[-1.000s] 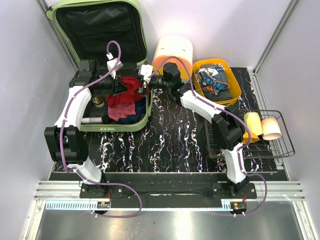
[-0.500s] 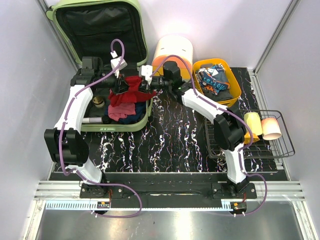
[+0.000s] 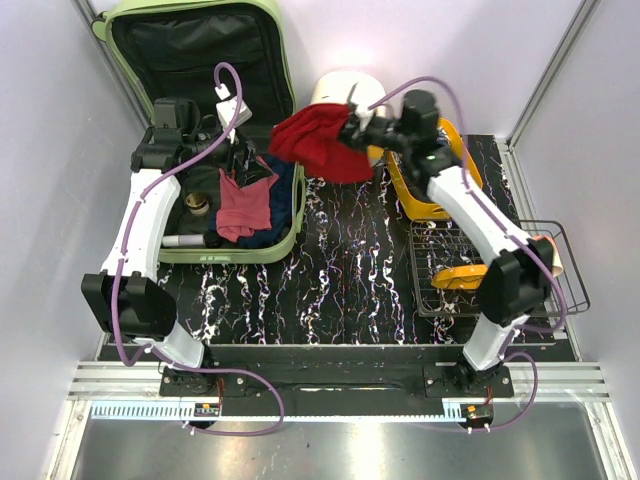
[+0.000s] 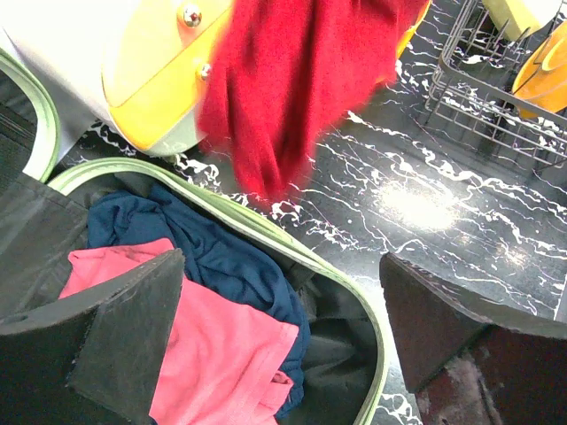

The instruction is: Open, take out, and arrange the luggage

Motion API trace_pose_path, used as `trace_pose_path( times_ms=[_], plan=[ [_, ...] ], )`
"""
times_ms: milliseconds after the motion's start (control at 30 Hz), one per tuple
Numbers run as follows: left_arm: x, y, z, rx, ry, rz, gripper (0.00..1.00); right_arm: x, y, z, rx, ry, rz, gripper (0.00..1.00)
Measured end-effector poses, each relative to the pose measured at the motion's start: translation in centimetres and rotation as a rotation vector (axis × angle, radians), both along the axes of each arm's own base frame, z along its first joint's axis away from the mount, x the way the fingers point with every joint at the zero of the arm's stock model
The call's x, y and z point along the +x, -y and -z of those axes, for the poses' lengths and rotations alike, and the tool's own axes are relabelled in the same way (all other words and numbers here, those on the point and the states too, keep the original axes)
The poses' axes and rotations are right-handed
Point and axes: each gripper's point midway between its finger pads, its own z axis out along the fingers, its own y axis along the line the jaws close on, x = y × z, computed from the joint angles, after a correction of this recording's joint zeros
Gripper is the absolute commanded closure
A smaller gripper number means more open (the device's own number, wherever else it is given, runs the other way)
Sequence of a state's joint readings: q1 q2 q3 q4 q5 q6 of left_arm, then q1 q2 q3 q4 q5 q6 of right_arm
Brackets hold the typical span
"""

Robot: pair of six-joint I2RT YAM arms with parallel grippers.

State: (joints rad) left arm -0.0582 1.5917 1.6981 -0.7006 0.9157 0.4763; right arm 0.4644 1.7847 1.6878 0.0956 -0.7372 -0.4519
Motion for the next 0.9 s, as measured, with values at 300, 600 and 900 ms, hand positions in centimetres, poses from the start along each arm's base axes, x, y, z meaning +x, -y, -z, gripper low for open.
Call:
trace_pose_path(
  times_ms=[300,600,900],
  plan=[
    [0.0,0.3,-0.8,-0.01,0.012,0.0,0.01,1.2,15.4,-3.5,-0.072,-0.026,0.316,1.0],
    [-1.2,1.6,0.2,-0.006,-0.011,0.034,0.01,0.8,21.8,2.4,-0.151,-0.299,0.417,1.0],
    [-2.1,1.9,0.8,0.004,-0.022,0.038,0.01,4.8,22.7,9.7,-0.109,-0.583,0.423,1.0]
  ],
)
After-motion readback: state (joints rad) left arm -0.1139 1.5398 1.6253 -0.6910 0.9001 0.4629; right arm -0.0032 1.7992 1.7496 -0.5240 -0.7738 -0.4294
